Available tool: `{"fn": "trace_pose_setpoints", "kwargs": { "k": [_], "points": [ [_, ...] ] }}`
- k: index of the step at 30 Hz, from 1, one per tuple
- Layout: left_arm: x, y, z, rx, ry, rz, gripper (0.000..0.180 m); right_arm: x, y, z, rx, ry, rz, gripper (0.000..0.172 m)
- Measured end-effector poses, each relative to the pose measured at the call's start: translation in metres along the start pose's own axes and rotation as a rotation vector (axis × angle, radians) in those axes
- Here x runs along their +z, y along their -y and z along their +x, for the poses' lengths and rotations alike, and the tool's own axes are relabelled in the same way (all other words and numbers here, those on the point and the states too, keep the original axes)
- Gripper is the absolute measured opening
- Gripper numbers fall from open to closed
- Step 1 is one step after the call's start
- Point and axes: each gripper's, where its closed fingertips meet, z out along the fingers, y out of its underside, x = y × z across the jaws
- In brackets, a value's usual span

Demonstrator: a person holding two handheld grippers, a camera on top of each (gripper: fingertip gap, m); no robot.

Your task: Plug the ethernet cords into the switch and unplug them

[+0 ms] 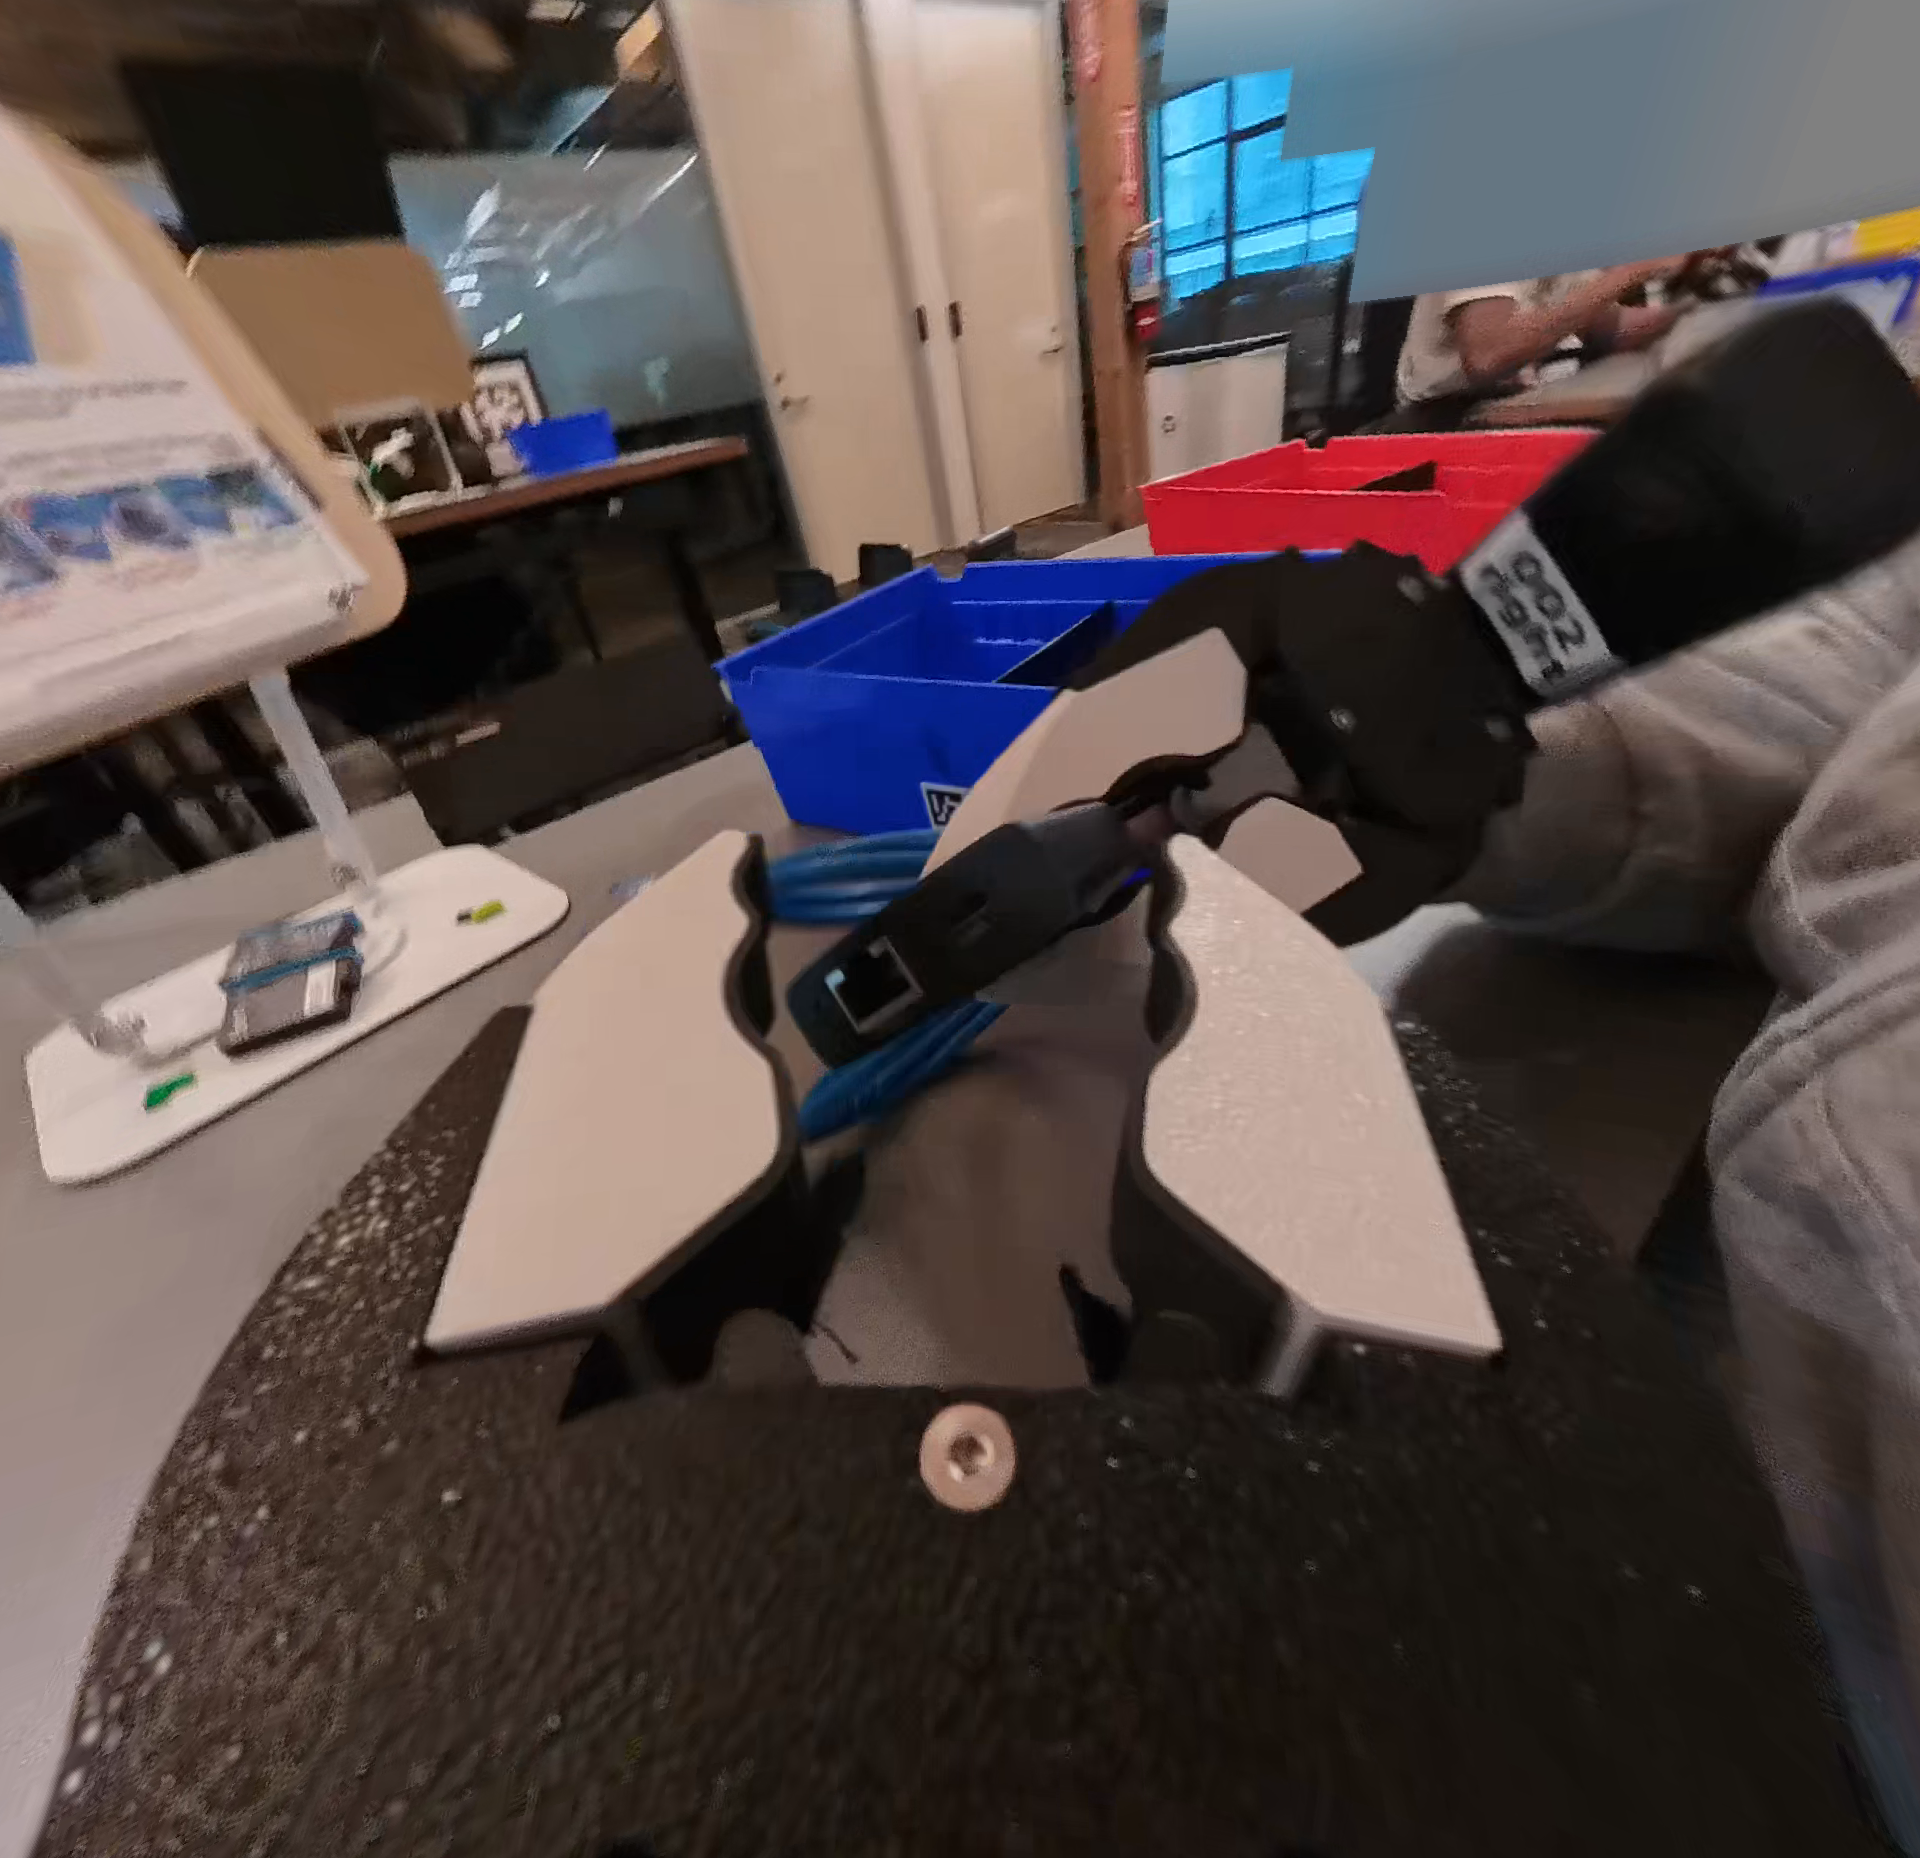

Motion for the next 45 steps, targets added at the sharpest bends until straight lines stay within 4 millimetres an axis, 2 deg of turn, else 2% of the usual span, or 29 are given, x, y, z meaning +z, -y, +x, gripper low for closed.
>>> {"fn": "trace_pose_setpoints", "kwargs": {
  "k": [2, 5, 8, 12, 16, 18, 22, 24, 26, 28, 30, 33, 34, 36, 37, 40, 43, 45],
  "points": [
    [0.000, 0.000, -0.004, -0.076, 0.000, -0.015, 0.085, 0.000, -0.004, 0.005, -0.044, -0.054, -0.025, 0.020],
    [0.001, -0.008, -0.008, -0.195, -0.004, -0.069, 0.095, -0.003, -0.005, 0.016, -0.125, -0.149, -0.025, 0.020],
    [0.006, -0.020, -0.006, -0.362, -0.057, -0.111, 0.109, -0.004, -0.002, 0.013, -0.221, -0.168, -0.014, 0.019],
    [0.007, -0.022, -0.011, -0.374, -0.043, -0.092, 0.104, -0.001, -0.006, 0.007, -0.271, -0.162, -0.033, 0.019],
    [0.005, -0.021, -0.011, -0.595, -0.128, -0.035, 0.113, -0.001, -0.010, 0.010, -0.363, -0.221, -0.053, 0.019],
    [0.006, -0.024, -0.009, -0.650, -0.178, -0.012, 0.113, -0.001, -0.008, 0.010, -0.398, -0.239, -0.048, 0.019],
    [0.008, -0.014, -0.009, -0.710, -0.232, 0.066, 0.101, -0.002, -0.004, 0.008, -0.442, -0.260, -0.030, 0.019],
    [0.009, -0.019, -0.018, -0.785, -0.177, 0.045, 0.099, -0.002, -0.006, 0.010, -0.487, -0.287, -0.044, 0.019],
    [0.008, -0.034, -0.042, -0.960, -0.015, 0.005, 0.107, -0.002, -0.010, 0.011, -0.534, -0.304, -0.068, 0.019],
    [0.002, -0.030, -0.050, -1.020, 0.015, 0.052, 0.113, -0.001, -0.015, 0.012, -0.558, -0.312, -0.098, 0.019],
    [-0.004, -0.024, -0.055, -0.871, 0.091, 0.036, 0.113, 0.000, -0.021, 0.012, -0.536, -0.304, -0.120, 0.019],
    [-0.009, -0.009, -0.055, -0.468, 0.205, 0.004, 0.108, 0.002, -0.026, 0.012, -0.473, -0.273, -0.140, 0.019],
    [-0.009, -0.006, -0.050, -0.347, 0.203, -0.010, 0.107, 0.003, -0.027, 0.012, -0.461, -0.260, -0.150, 0.019],
    [-0.005, -0.002, -0.023, -0.122, 0.100, -0.046, 0.108, 0.004, -0.031, 0.009, -0.445, -0.229, -0.166, 0.020],
    [-0.003, -0.003, -0.012, -0.023, 0.062, -0.063, 0.103, 0.005, -0.031, 0.008, -0.441, -0.220, -0.169, 0.020],
    [0.002, -0.022, -0.002, 0.240, 0.079, -0.198, 0.095, 0.006, -0.032, 0.004, -0.415, -0.181, -0.171, 0.019],
    [0.003, -0.052, -0.016, 0.441, 0.180, -0.414, 0.093, 0.006, -0.033, 0.003, -0.361, -0.140, -0.174, 0.020],
    [0.003, -0.066, -0.025, 0.595, 0.238, -0.508, 0.088, 0.005, -0.033, 0.001, -0.324, -0.107, -0.170, 0.020]
  ]
}}
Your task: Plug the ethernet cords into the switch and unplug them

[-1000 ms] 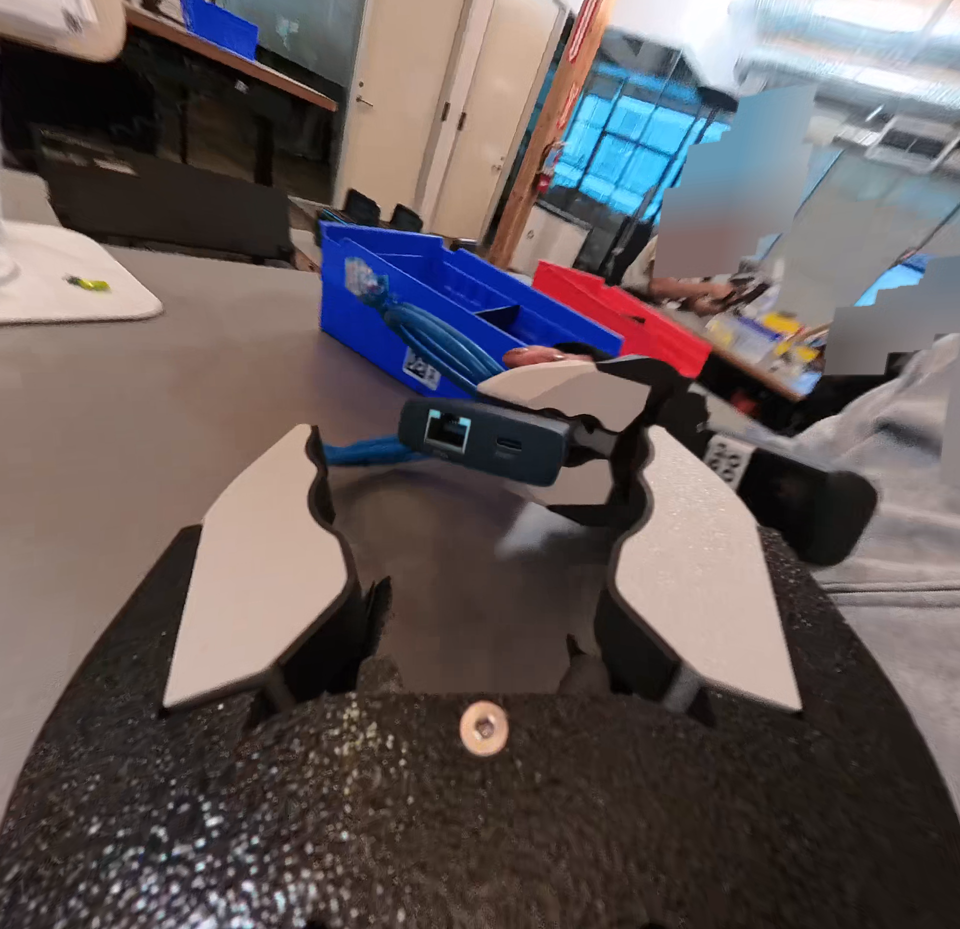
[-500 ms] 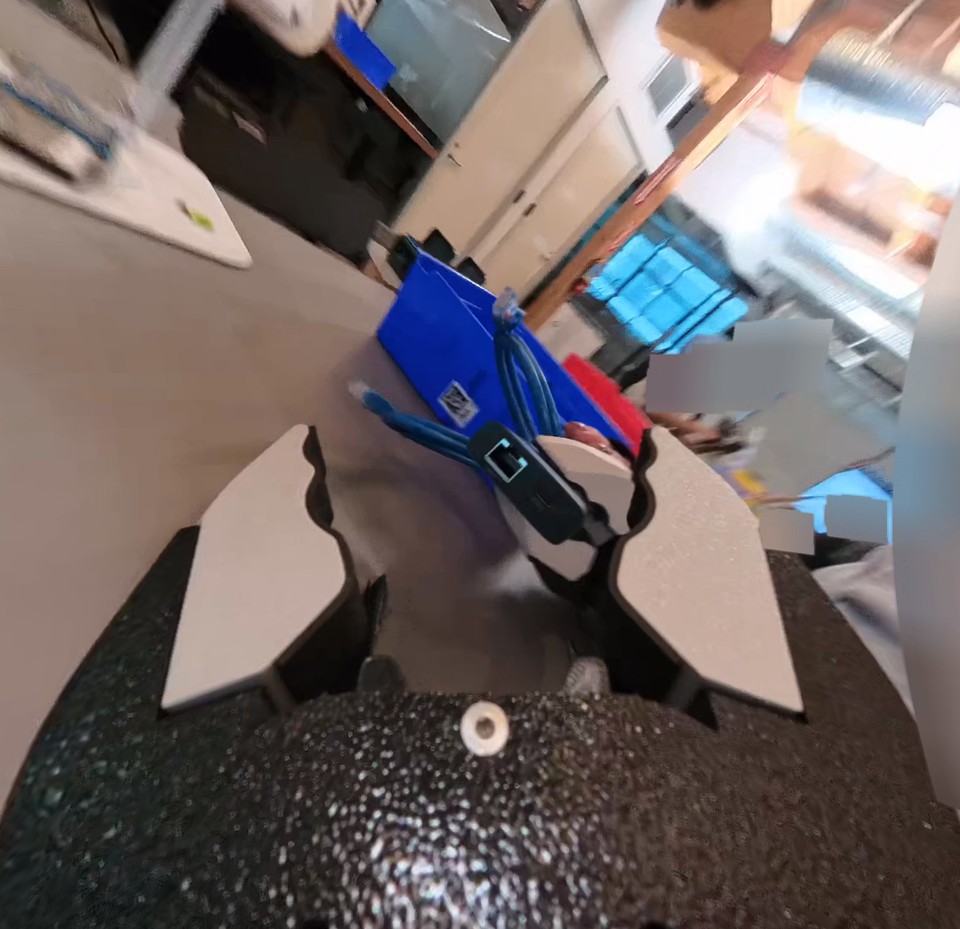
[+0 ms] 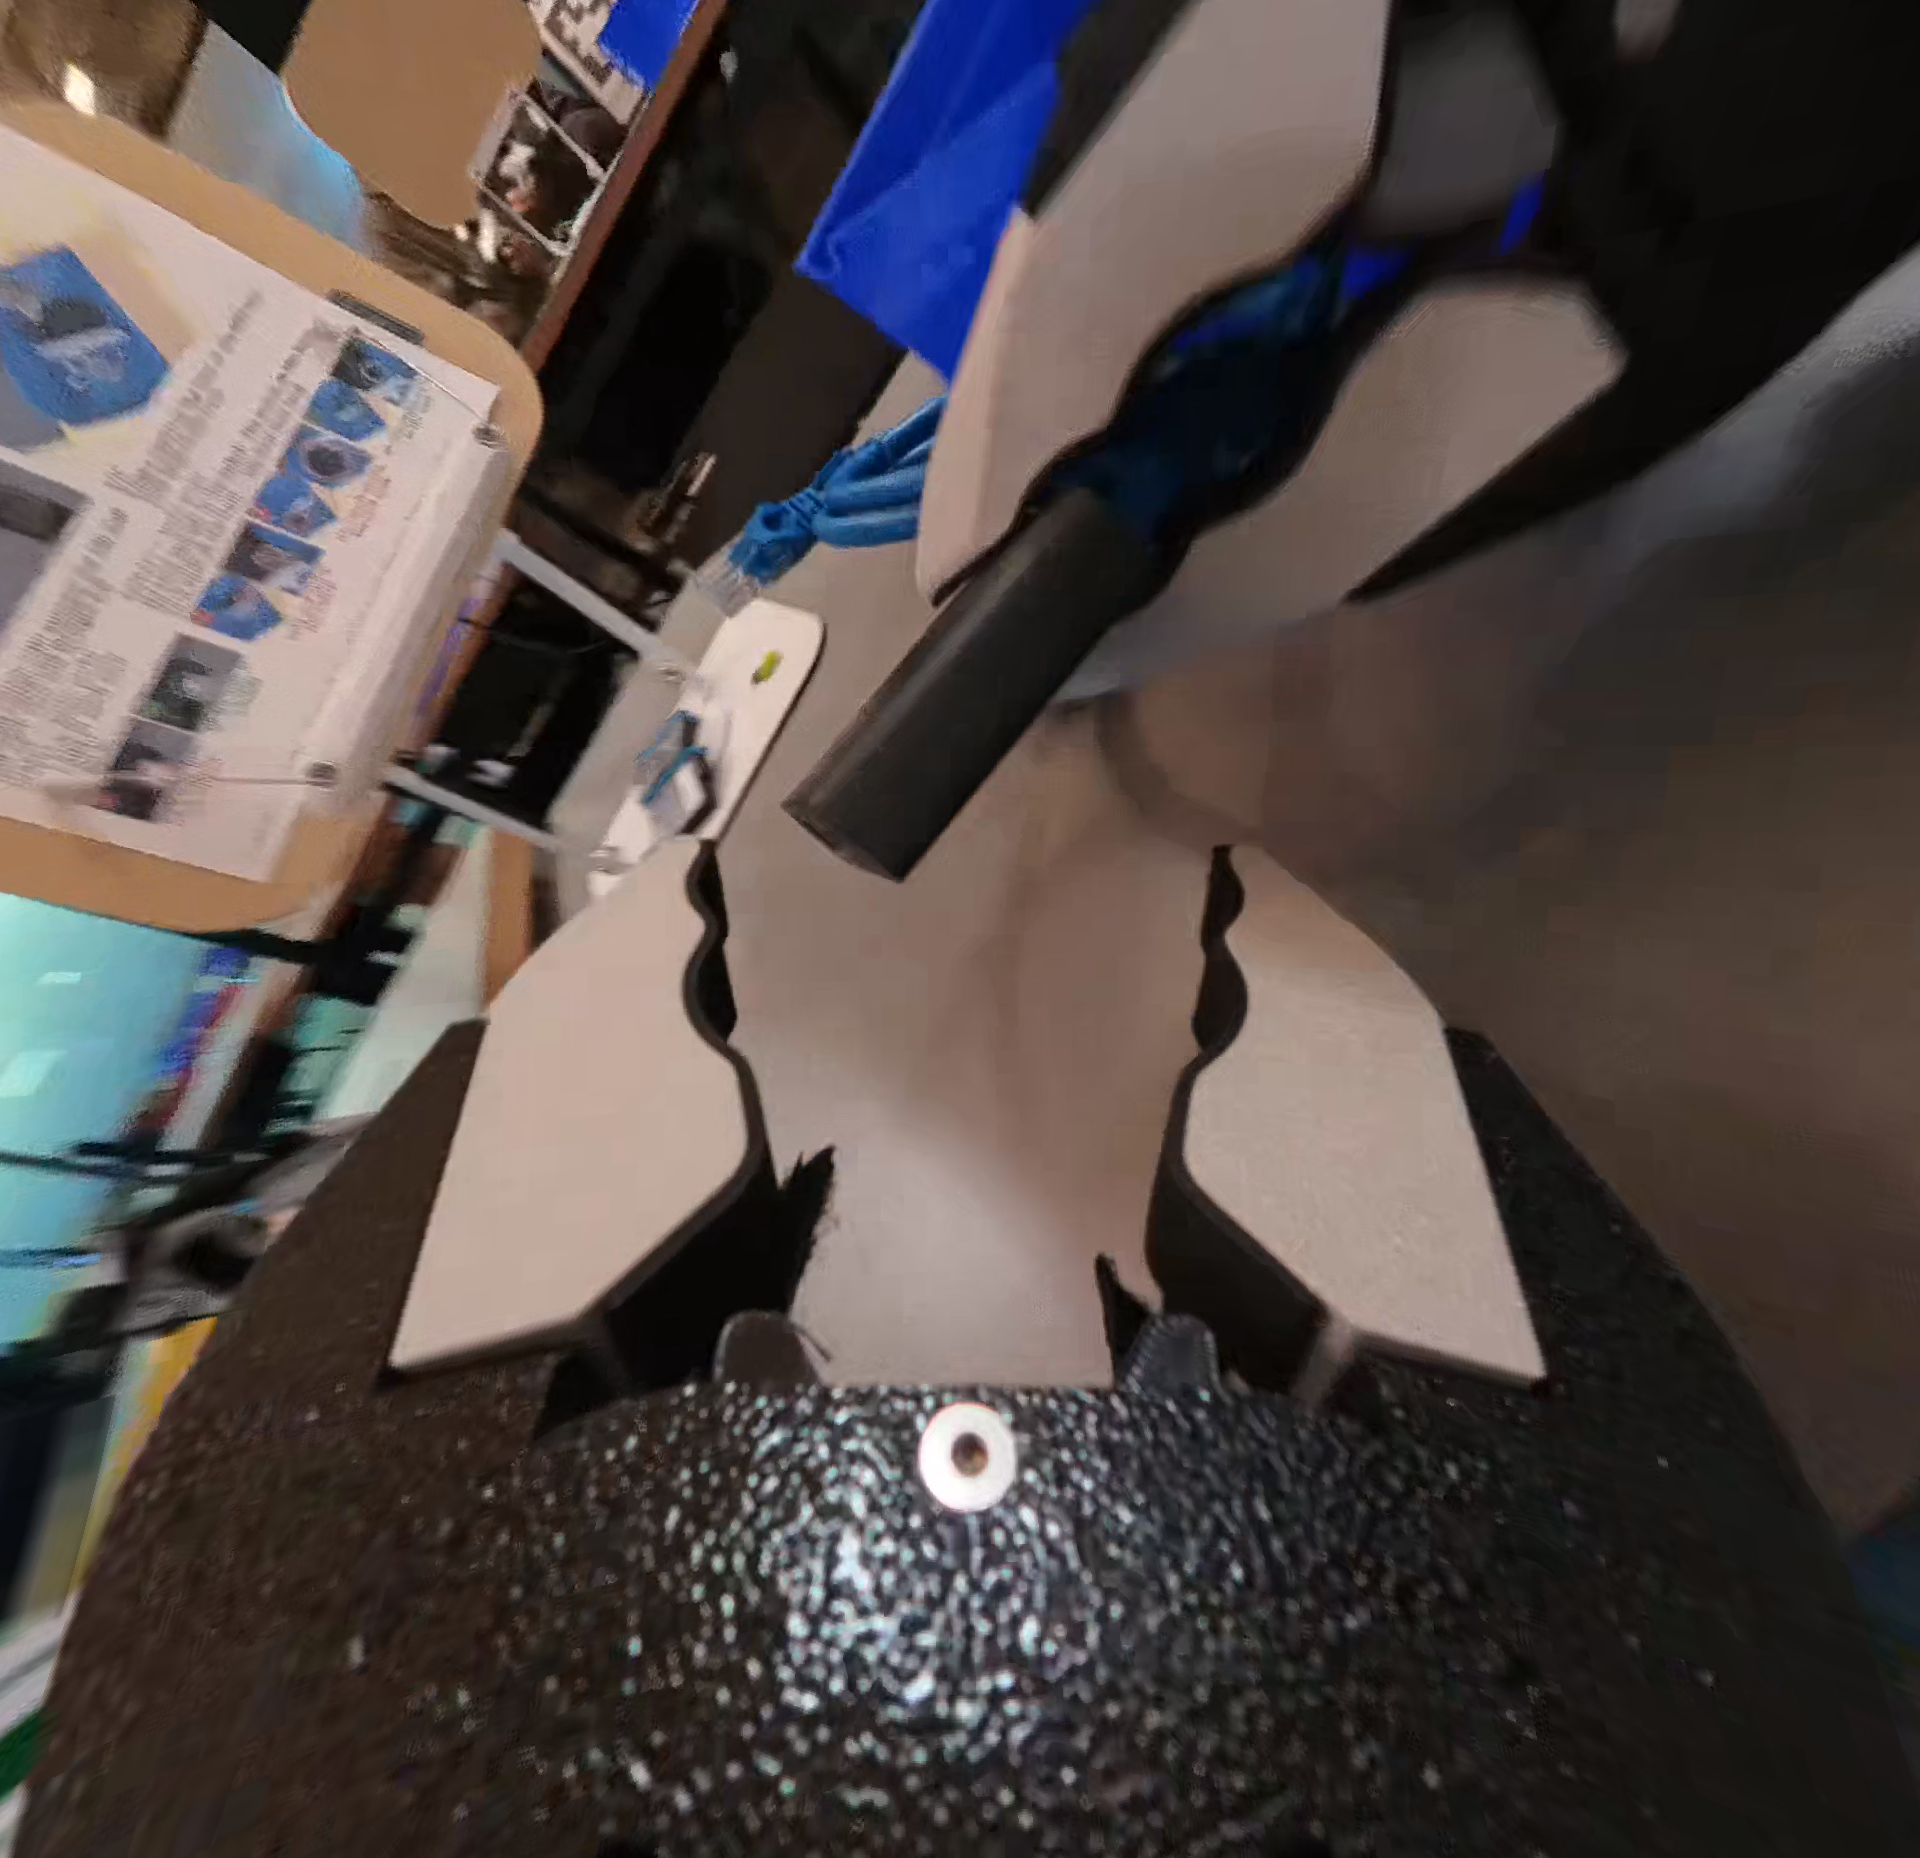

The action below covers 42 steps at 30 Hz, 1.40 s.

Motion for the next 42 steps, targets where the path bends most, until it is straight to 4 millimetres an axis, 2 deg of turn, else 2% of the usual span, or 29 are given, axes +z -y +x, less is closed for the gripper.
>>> {"fn": "trace_pose_setpoints", "kwargs": {
  "k": [2, 6, 11, 17, 19, 24, 28, 33, 38, 40, 42],
  "points": [
    [0.004, -0.001, -0.002, 0.165, 0.078, -0.043, 0.071, 0.000, 0.001, -0.004, 0.032, 0.041, 0.003, 0.019],
    [0.010, 0.006, -0.005, 0.401, 0.198, -0.064, 0.058, 0.001, 0.002, -0.010, 0.015, 0.069, -0.004, 0.019],
    [0.013, 0.001, -0.010, 0.498, 0.272, -0.094, 0.048, 0.001, 0.001, -0.015, 0.006, 0.088, -0.014, 0.019],
    [0.018, -0.001, -0.005, 0.507, 0.258, -0.091, 0.046, 0.002, 0.000, -0.019, -0.013, 0.107, -0.019, 0.019],
    [0.019, -0.001, -0.002, 0.510, 0.249, -0.085, 0.036, 0.002, 0.001, -0.022, -0.026, 0.122, -0.017, 0.019],
    [0.022, -0.016, 0.008, 0.438, 0.117, -0.170, 0.022, 0.005, -0.003, -0.025, -0.073, 0.101, -0.041, 0.022],
    [0.021, -0.020, 0.007, 0.356, 0.090, -0.199, 0.021, 0.005, 0.000, -0.009, -0.058, 0.002, -0.014, 0.045],
    [0.018, -0.026, -0.003, 0.240, 0.102, -0.217, 0.021, 0.001, 0.006, 0.010, -0.053, -0.127, 0.012, 0.061],
    [0.009, -0.042, -0.017, 0.104, 0.132, -0.266, 0.021, -0.006, 0.010, 0.026, -0.003, -0.192, 0.046, 0.054],
    [0.006, -0.049, -0.019, 0.043, 0.122, -0.287, 0.021, -0.006, 0.013, 0.022, 0.061, -0.151, 0.067, 0.052],
    [0.003, -0.049, -0.011, -0.026, 0.050, -0.267, 0.021, -0.006, 0.020, 0.014, 0.175, -0.065, 0.113, 0.047]
  ]
}}
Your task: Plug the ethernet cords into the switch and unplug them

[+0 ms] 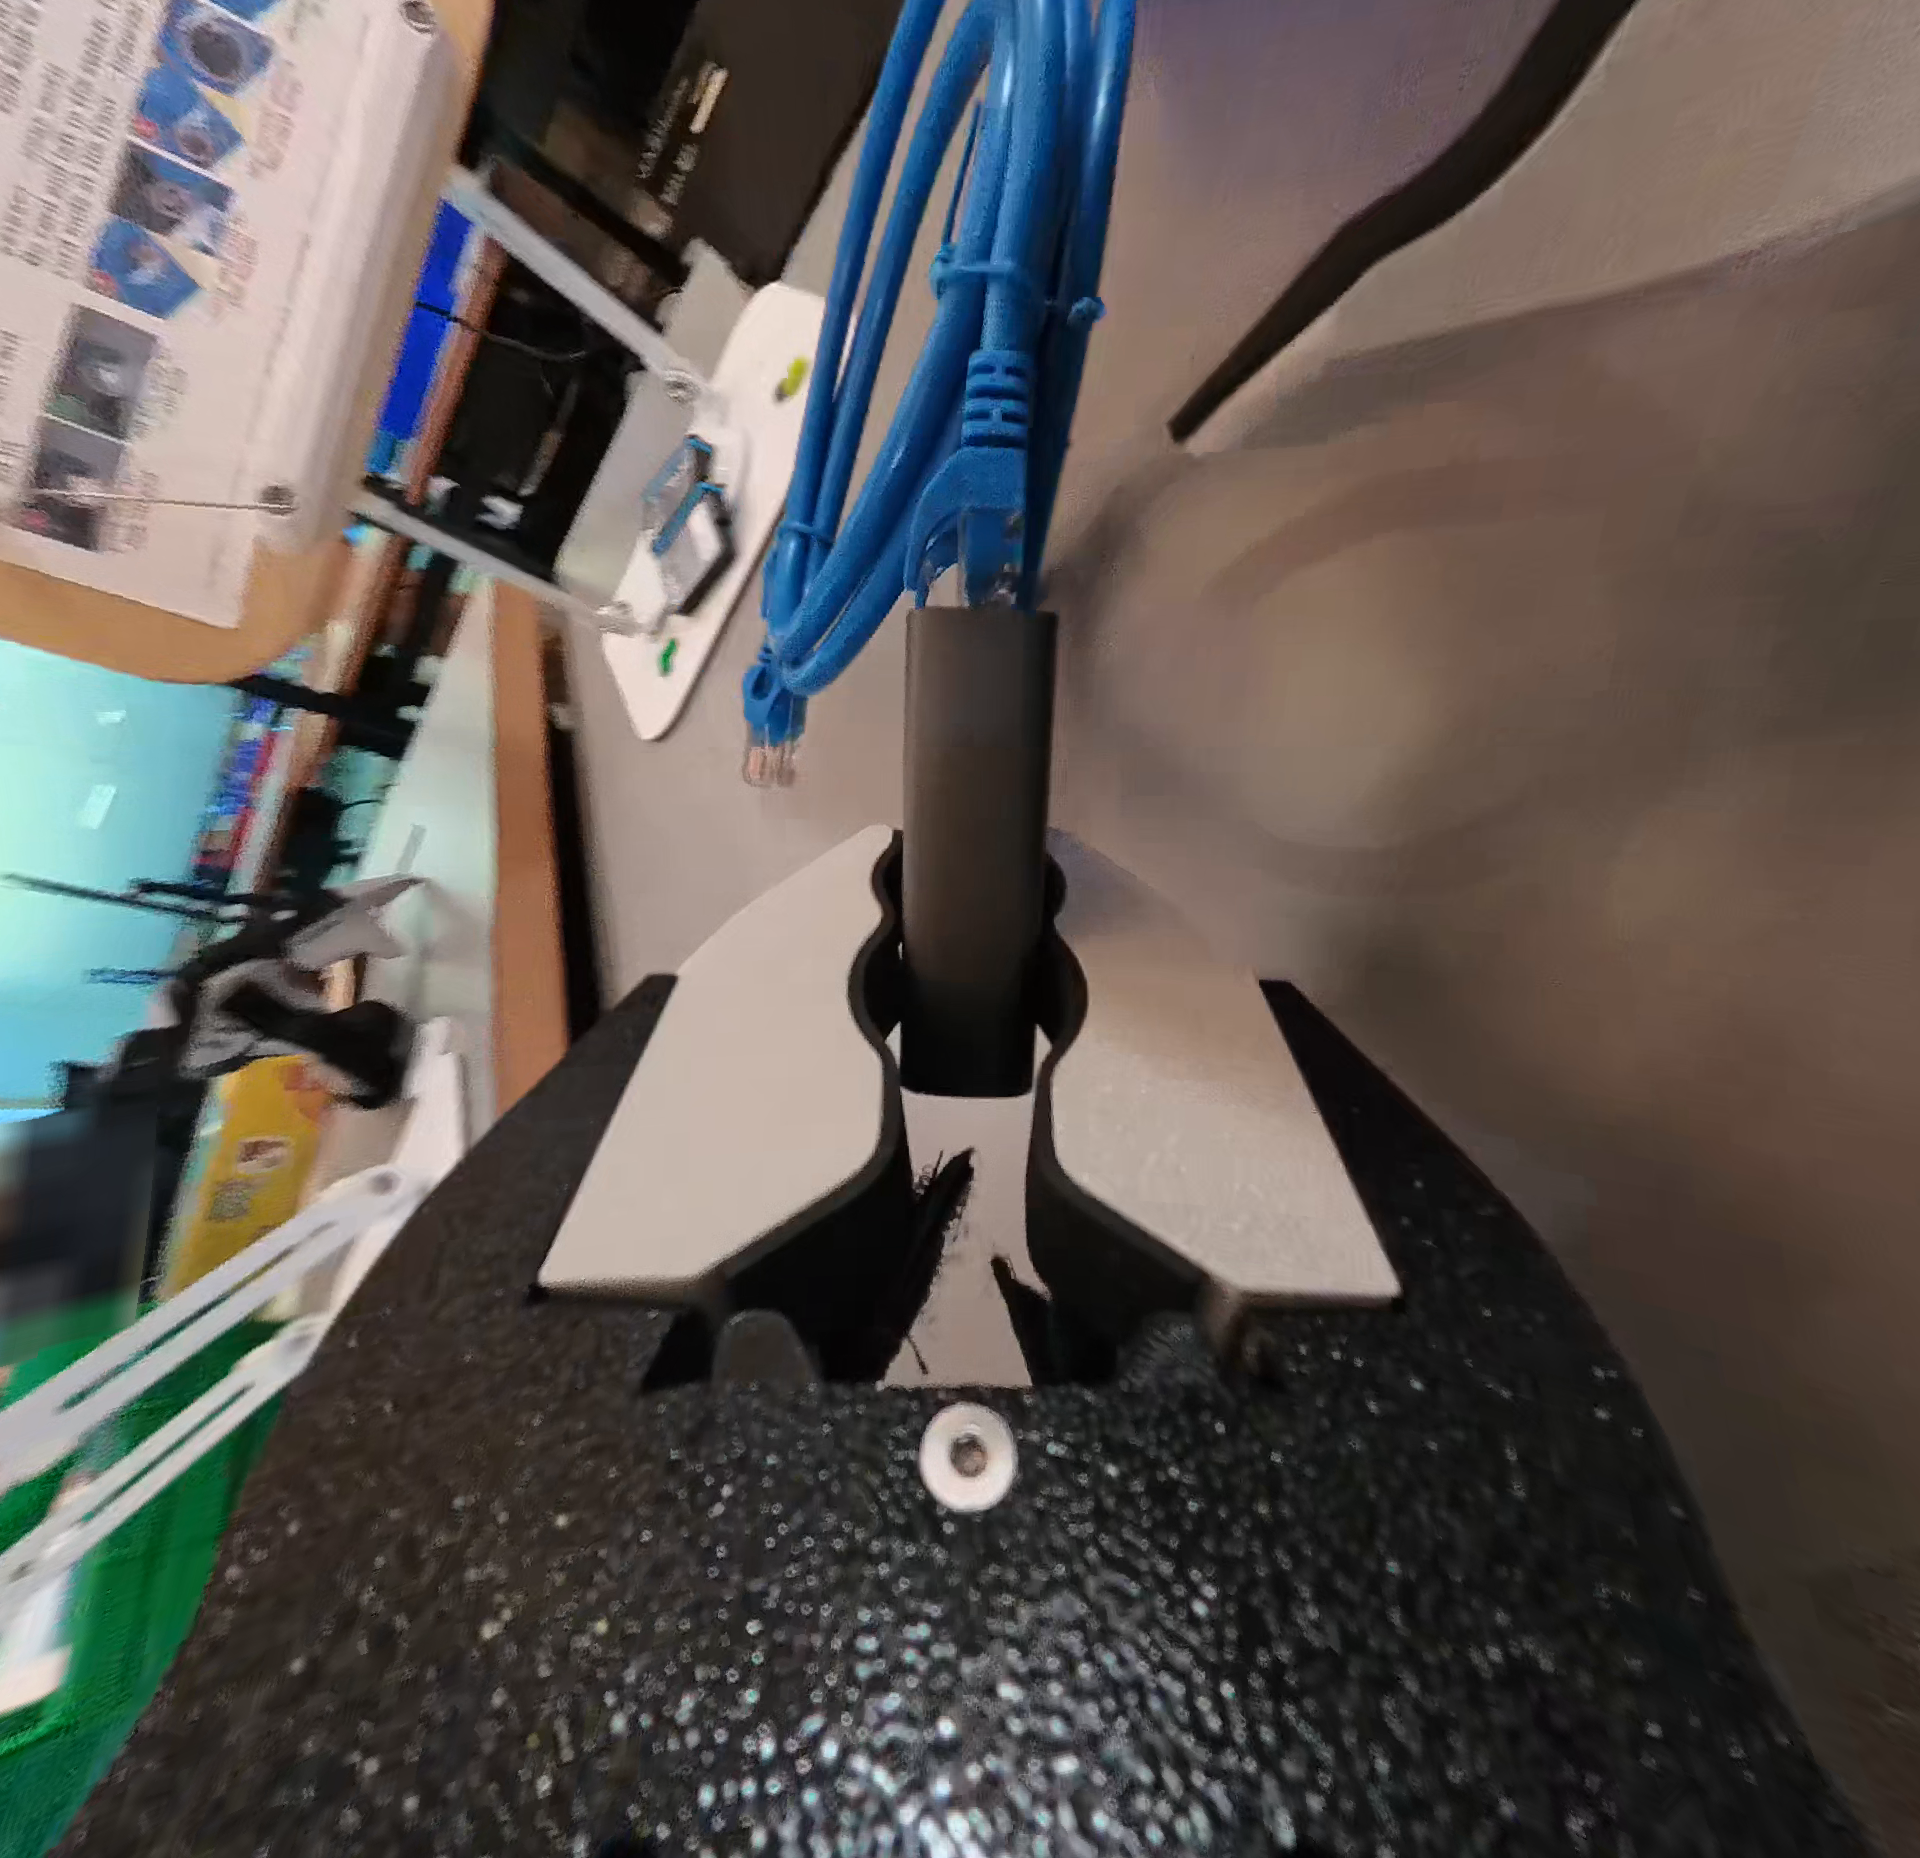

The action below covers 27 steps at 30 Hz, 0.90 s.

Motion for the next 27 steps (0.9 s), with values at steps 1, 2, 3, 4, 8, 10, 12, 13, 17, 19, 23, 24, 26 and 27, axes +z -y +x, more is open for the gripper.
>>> {"fn": "trace_pose_setpoints", "kwargs": {
  "k": [1, 2, 3, 4, 8, 10, 12, 13, 17, 19, 23, 24, 26, 27],
  "points": [
    [-0.002, 0.002, 0.003, -0.026, -0.032, 0.023, 0.021, -0.001, 0.005, -0.003, 0.089, 0.043, 0.025, 0.045],
    [-0.004, 0.004, 0.003, -0.060, -0.050, 0.047, 0.021, -0.001, 0.009, -0.004, 0.187, 0.077, 0.053, 0.043],
    [-0.007, 0.008, 0.001, -0.101, -0.055, 0.077, 0.021, -0.003, 0.014, -0.003, 0.284, 0.105, 0.080, 0.044],
    [-0.009, 0.012, -0.002, -0.153, -0.057, 0.114, 0.021, -0.004, 0.018, -0.001, 0.376, 0.127, 0.108, 0.042],
    [-0.020, 0.032, -0.013, -0.408, -0.125, 0.308, 0.021, -0.008, 0.026, 0.012, 0.682, 0.184, 0.203, 0.032],
    [-0.027, 0.043, -0.015, -0.532, -0.203, 0.408, 0.021, -0.011, 0.031, 0.015, 0.812, 0.235, 0.256, 0.026],
    [-0.032, 0.050, -0.016, -0.600, -0.254, 0.466, 0.021, -0.013, 0.033, 0.022, 0.905, 0.241, 0.304, 0.025],
    [-0.034, 0.052, -0.016, -0.604, -0.263, 0.473, 0.021, -0.014, 0.033, 0.024, 0.931, 0.239, 0.319, 0.025],
    [-0.038, 0.058, -0.015, -0.612, -0.292, 0.498, 0.021, -0.015, 0.032, 0.028, 0.959, 0.237, 0.328, 0.025],
    [-0.037, 0.058, -0.016, -0.624, -0.291, 0.497, 0.021, -0.015, 0.032, 0.027, 0.944, 0.234, 0.323, 0.024],
    [-0.034, 0.047, -0.011, -0.514, -0.253, 0.368, 0.021, -0.021, 0.040, 0.016, 0.827, 0.330, 0.331, 0.000],
    [-0.034, 0.043, -0.008, -0.451, -0.242, 0.314, 0.021, -0.022, 0.041, 0.015, 0.806, 0.335, 0.327, 0.000],
    [-0.030, 0.030, -0.001, -0.329, -0.227, 0.181, 0.021, -0.024, 0.042, 0.018, 0.747, 0.305, 0.332, 0.000],
    [-0.029, 0.023, 0.004, -0.245, -0.219, 0.117, 0.021, -0.024, 0.042, 0.019, 0.711, 0.285, 0.325, 0.000]
  ]
}}
